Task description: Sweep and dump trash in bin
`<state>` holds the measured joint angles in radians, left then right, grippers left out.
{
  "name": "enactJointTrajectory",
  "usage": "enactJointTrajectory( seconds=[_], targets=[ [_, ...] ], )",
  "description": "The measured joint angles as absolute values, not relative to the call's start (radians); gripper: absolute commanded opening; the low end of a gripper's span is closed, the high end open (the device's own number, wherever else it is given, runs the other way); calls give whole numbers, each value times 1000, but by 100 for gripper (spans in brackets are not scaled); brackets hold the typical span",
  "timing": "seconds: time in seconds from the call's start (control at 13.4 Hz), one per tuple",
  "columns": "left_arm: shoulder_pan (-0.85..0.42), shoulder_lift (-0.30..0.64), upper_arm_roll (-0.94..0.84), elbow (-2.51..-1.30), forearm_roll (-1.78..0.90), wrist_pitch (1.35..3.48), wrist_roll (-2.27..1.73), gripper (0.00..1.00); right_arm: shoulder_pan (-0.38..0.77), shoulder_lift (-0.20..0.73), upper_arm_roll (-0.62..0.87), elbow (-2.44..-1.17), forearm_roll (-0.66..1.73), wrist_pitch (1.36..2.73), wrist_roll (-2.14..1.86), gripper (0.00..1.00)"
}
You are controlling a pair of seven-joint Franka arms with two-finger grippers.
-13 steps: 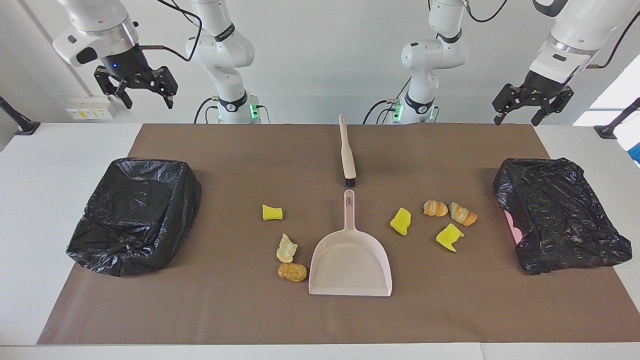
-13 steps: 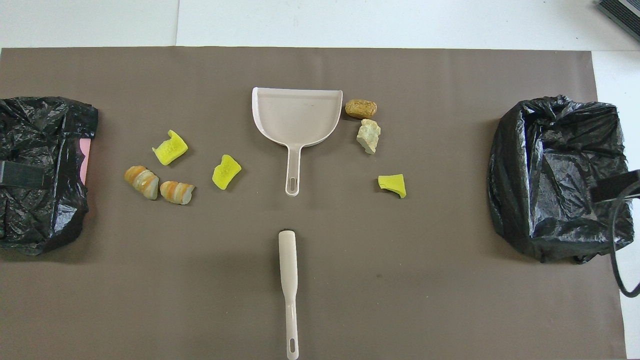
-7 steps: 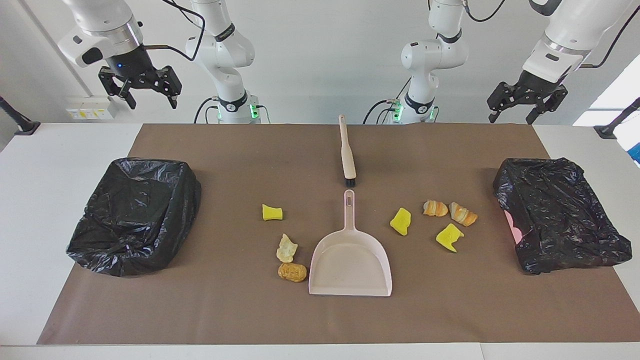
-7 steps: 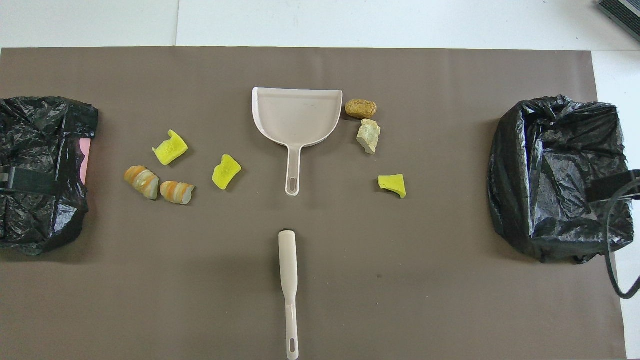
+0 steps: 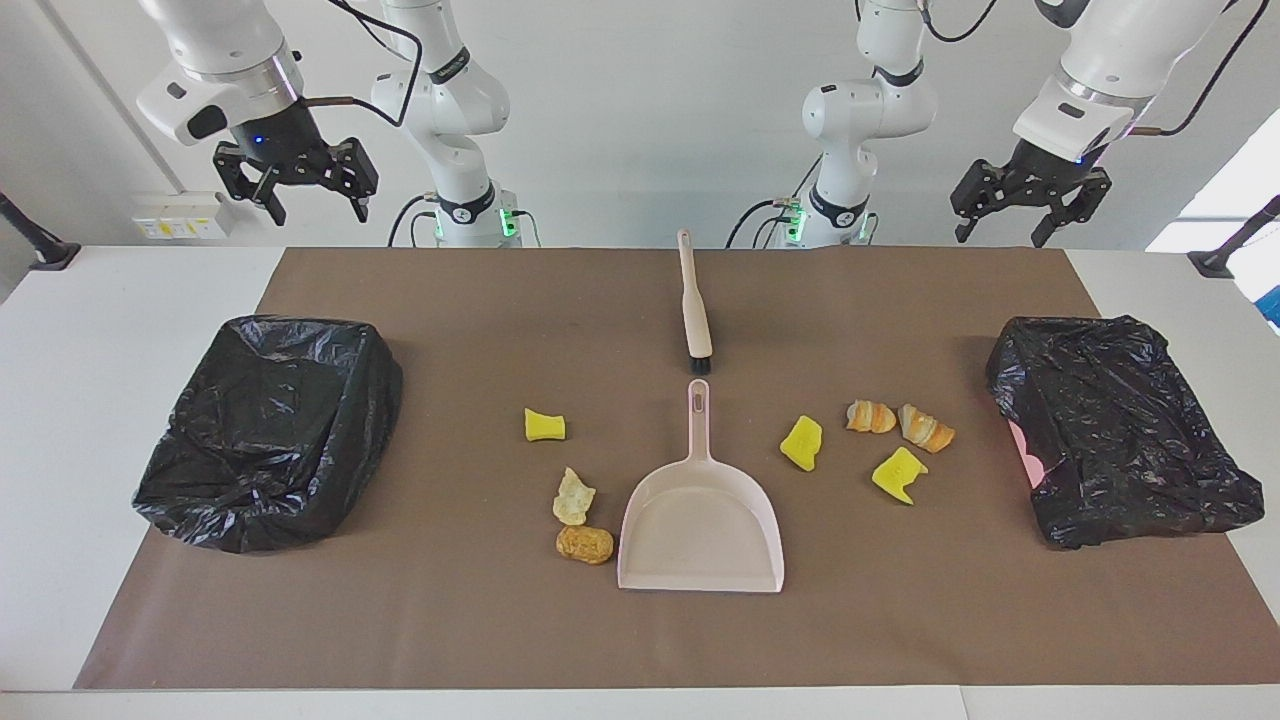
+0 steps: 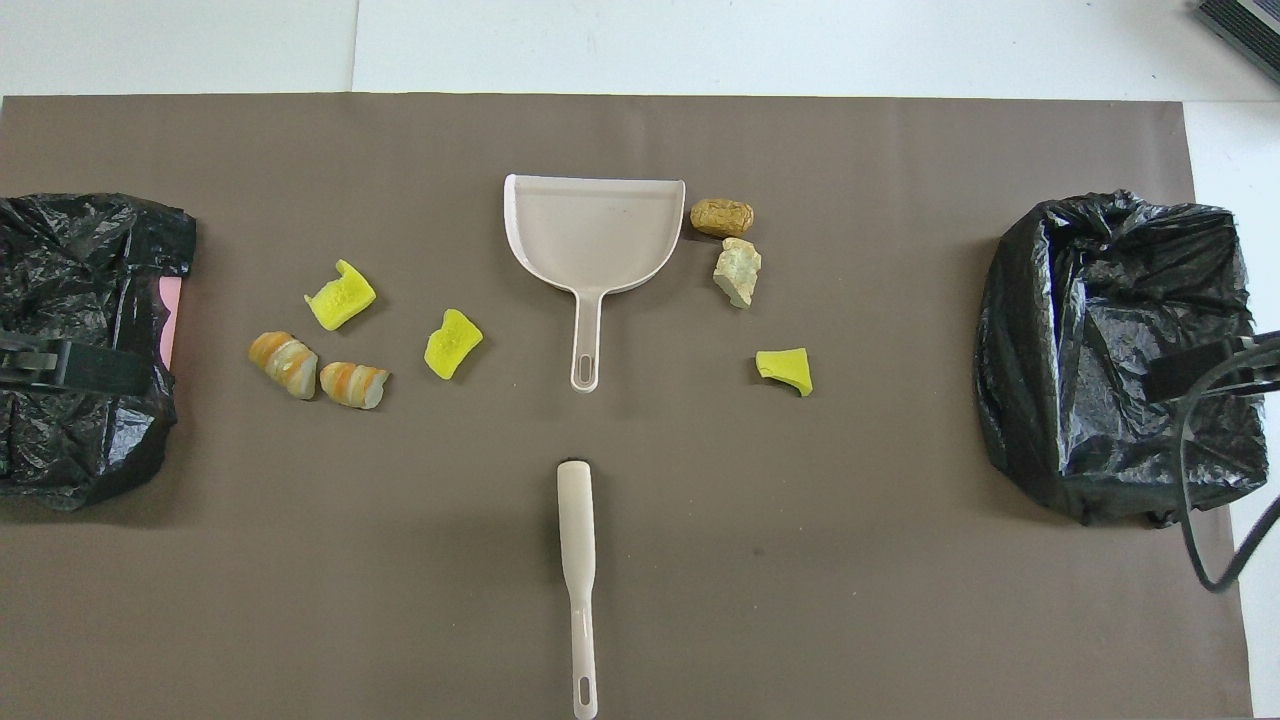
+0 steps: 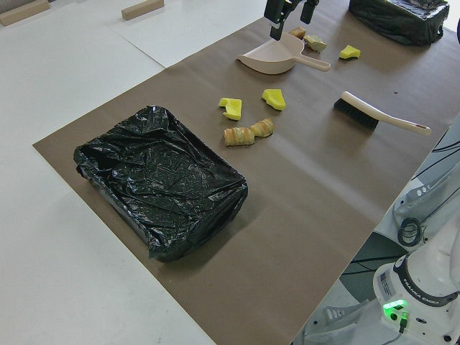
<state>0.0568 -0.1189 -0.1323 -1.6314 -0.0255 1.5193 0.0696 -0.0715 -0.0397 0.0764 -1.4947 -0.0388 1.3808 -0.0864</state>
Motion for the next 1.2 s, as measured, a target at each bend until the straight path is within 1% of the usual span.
enactJointTrajectory(
  seconds=[0.67, 1.2],
  targets=[
    [57, -120, -135, -1633, -26, 1513, 70, 100, -72, -36, 80, -1493, -39, 1383, -88, 100],
    [43, -132, -152, -1659, -28, 1500, 69, 100, -72, -36, 83, -1493, -39, 1389, -89, 100]
  ],
)
